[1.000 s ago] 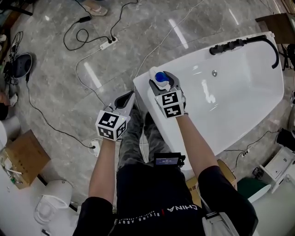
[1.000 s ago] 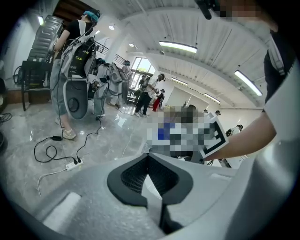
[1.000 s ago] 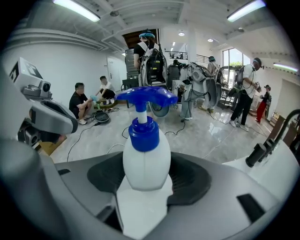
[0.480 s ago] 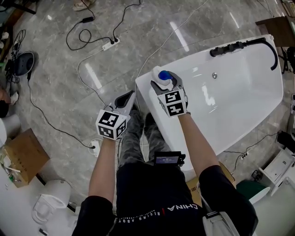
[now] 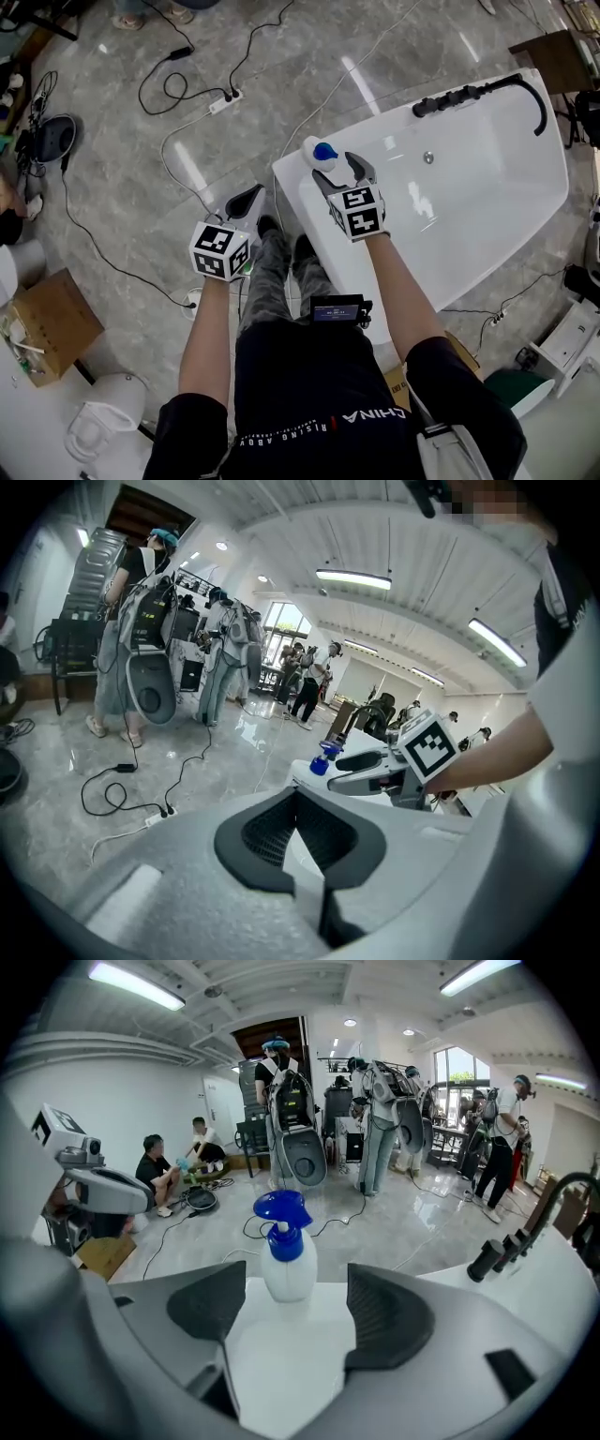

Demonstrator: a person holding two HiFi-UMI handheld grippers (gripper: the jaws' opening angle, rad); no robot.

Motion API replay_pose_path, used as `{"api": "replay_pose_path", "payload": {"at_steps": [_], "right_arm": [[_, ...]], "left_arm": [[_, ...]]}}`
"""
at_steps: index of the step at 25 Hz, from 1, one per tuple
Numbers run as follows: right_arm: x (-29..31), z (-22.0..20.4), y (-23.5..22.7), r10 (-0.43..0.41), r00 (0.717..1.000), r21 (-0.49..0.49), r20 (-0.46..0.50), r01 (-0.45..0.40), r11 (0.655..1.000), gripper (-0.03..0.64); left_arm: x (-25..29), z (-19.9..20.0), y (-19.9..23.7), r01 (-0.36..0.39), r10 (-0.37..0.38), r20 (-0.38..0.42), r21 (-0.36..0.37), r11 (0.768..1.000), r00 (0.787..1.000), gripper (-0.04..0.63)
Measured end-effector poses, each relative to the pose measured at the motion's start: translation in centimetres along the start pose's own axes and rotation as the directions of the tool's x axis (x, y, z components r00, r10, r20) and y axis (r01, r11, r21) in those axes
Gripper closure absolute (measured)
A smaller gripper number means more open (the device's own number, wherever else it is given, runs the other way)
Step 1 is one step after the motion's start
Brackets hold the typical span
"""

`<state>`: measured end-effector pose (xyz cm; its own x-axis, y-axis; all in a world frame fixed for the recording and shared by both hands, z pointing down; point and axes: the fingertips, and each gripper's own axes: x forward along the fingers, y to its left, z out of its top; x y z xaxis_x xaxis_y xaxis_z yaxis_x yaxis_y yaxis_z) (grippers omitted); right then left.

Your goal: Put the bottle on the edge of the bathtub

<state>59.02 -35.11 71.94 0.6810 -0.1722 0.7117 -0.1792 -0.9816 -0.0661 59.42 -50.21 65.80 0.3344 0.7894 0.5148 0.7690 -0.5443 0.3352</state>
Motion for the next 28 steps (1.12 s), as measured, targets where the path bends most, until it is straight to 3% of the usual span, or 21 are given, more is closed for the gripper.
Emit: {"api": "replay_pose_path", "payload": {"at_steps": [2,6,14,22,28], "right_arm": [[-1.6,-0.1,-0.2,0.004,1.0,0.01,-0.006,-0.004,1.0,0.273],[-5.2,0.4,0.2,0.026,1.0,0.013,-0.003,-0.026,1.0,0.346],[-11.8,1.6,3.0,0.126,0.991,0.093,0.034,-0.129,0.987,0.589],[-14.0,0.5,5.6,0.207,0.978,0.021,-0.012,-0.206,0.978,0.607],[-14.8,0.9,6.3,0.219,0.976,-0.006,0.0,-0.219,0.976,0.607]], "left_arm": [[-0.8,0.7,-0.4,-0.007,0.007,0.005,0.008,1.0,1.0,0.586],[-2.2,2.3,-1.7,-0.007,0.007,0.015,0.022,1.0,1.0,0.586],[-4.6,3.9,-5.0,0.011,-0.012,0.024,0.044,0.999,1.0,0.586],[-6.5,2.5,-7.0,-0.006,0.005,0.021,0.028,1.0,1.0,0.586],[-7.3,1.7,-8.6,-0.017,0.016,0.029,0.017,1.0,0.999,0.586]]}}
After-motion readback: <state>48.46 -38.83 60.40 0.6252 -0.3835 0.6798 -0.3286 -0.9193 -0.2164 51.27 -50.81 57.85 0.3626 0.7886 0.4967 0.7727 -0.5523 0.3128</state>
